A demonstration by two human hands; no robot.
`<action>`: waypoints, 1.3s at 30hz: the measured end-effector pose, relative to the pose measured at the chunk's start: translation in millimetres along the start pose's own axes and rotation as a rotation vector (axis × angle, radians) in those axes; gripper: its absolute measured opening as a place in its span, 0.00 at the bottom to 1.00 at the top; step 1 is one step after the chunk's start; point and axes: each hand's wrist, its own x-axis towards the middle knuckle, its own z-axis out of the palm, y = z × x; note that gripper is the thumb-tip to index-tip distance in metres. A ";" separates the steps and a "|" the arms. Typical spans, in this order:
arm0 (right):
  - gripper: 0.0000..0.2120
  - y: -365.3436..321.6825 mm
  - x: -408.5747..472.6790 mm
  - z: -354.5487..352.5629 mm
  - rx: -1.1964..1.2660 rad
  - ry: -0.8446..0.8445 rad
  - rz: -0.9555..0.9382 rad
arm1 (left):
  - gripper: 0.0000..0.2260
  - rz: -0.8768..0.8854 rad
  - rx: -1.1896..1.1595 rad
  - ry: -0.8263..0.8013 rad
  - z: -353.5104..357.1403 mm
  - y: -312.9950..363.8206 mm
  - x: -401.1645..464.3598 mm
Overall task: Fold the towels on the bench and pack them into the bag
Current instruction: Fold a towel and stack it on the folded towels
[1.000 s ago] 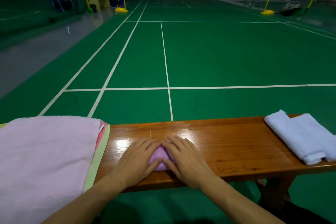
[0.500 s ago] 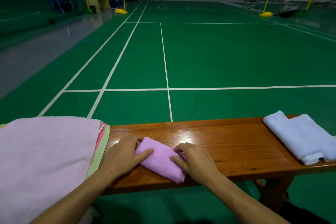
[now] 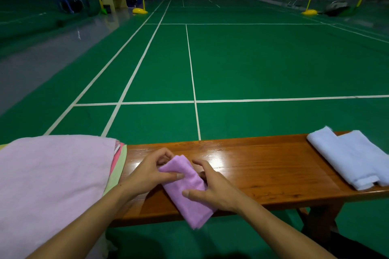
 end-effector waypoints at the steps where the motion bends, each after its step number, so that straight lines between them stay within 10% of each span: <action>1: 0.44 -1.2 -1.5 -1.6 0.051 -0.021 -0.018 | 0.17 -0.002 -0.018 0.011 0.7 4.2 -0.5; 22: 0.09 102.4 -107.0 -157.5 -0.148 0.585 0.084 | 0.19 -0.122 -0.354 0.109 200.9 112.8 141.7; 26: 0.11 134.6 -131.9 -205.5 -0.288 0.802 0.265 | 0.24 0.088 0.111 0.178 258.8 147.5 188.4; 31: 0.22 172.7 -144.9 -223.5 -0.487 0.526 0.720 | 0.26 0.400 0.671 -0.120 342.1 139.8 184.8; 39: 0.22 179.6 -145.4 -223.9 -0.479 0.528 0.714 | 0.26 0.447 0.706 -0.192 351.9 135.9 191.7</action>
